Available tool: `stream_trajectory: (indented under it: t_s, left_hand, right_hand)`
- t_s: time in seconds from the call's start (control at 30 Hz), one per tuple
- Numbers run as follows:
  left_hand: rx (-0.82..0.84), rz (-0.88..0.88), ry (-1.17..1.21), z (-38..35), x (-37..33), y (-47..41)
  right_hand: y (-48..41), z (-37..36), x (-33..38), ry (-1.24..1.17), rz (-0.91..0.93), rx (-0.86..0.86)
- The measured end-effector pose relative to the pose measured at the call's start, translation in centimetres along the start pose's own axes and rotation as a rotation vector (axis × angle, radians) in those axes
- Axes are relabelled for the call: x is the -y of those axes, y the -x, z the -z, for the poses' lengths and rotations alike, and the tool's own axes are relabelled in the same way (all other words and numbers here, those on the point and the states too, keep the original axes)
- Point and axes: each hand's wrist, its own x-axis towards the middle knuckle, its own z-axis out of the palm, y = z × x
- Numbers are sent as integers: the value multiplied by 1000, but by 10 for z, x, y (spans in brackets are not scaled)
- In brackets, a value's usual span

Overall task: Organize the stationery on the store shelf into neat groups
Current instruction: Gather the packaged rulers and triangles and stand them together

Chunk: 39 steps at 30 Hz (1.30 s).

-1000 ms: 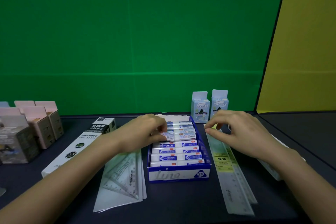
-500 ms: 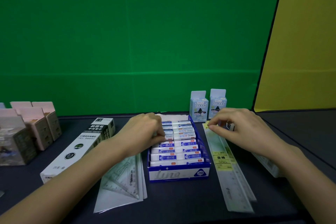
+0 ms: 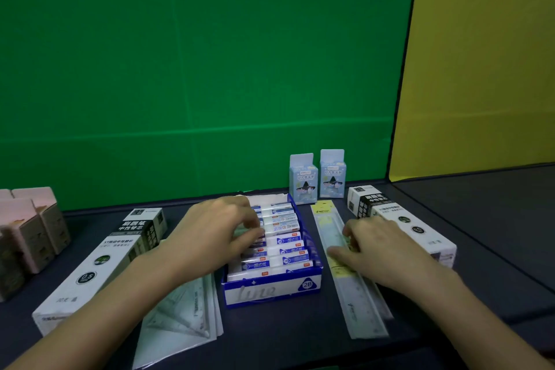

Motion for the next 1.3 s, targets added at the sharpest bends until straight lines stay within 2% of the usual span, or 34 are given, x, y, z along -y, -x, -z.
stream_trajectory:
  t_s: [0.13,0.53,0.77,1.1,1.17,1.3]
  left_hand:
    - [-40,39,32,3,-13,3]
    - [-292,288,155,5,-55,35]
    - [-347,437,119,11,-59,65]
    - [-280,712,-60,-1,-47,97]
    - [-209,765,-104,-5,-49,99]
    - [40,881,-180,-7,-55,92]
  right_hand:
    - [2,-8,5,84,-30,-14]
    - [17,-8,-11,-54,-28,-39]
    - [15,-3,-14,-121,-106,29]
    - [5,-4,-13,-203,-234,125]
    - [3,-3,-15,-202,-242,156]
    - [3,3,-13,-190,-248,229]
